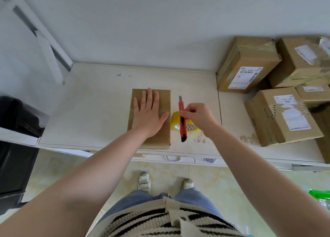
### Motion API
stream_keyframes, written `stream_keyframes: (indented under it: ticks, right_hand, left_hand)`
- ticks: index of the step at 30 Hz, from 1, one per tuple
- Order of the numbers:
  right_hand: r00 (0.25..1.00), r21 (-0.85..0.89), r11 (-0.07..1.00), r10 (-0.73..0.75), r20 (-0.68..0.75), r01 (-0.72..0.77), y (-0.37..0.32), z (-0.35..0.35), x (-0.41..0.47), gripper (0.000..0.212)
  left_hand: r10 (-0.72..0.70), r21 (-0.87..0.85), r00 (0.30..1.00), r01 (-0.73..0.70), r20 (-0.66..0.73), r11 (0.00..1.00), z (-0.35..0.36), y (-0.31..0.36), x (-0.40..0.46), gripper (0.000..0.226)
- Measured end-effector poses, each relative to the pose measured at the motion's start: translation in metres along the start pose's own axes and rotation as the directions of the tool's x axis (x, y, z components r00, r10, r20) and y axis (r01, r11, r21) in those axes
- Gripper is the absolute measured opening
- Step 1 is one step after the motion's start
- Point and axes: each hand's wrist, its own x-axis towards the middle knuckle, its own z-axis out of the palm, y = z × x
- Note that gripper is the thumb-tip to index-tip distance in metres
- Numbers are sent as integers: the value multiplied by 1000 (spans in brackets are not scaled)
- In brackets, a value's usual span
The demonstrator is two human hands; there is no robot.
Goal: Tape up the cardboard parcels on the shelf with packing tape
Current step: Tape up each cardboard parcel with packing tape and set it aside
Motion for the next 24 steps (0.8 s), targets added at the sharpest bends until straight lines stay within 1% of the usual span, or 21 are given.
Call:
stream_keyframes:
  ticks: [3,7,13,16,19,20,21,22,23,24]
  right_hand:
    - [996,-142,990,-5,87,17,-3,-6,0,20]
    - [991,-244,969,4,137,30,-11,-8,-3,15]
    - [983,-302,953,49,179,8,-13,-9,-1,12]
    - [984,-297,955,55,170,-2,-14,-8,0,19]
    - [991,-302,953,38,126,2,-11,-3,2,14]
    - [996,-252,968,10,85,12,-8,-1,1,11]
    - [1000,-141,990,-15,21,18,-4,0,-1,11]
    - [998,44,999,-15,-64,18,2,0,-3,14]
    - [988,274,962,25,-152,18,8,-3,-5,18]
    - [973,465,885,94,-211,15,15,-8,-5,20]
  left_hand:
    - [11,-7,1000,-11,5,1000,0,-1,0,81]
    - [9,-7,1000,-9,14,1000,-1,-2,1,81]
    - [15,-14,1000,-16,-3,1000,1,-2,0,81]
    - [19,-10,1000,-19,-7,1000,2,-3,0,81]
    - [20,-9,1000,-20,-2,1000,1,-2,0,81]
    - [19,-9,1000,-19,3,1000,1,-2,0,81]
    - [18,-11,1000,-18,8,1000,0,-2,0,81]
    - [17,-13,1000,-17,11,1000,0,-2,0,81]
    - [19,-13,1000,-19,9,1000,0,-2,0,82]
    - [19,-9,1000,-19,5,1000,1,-2,1,82]
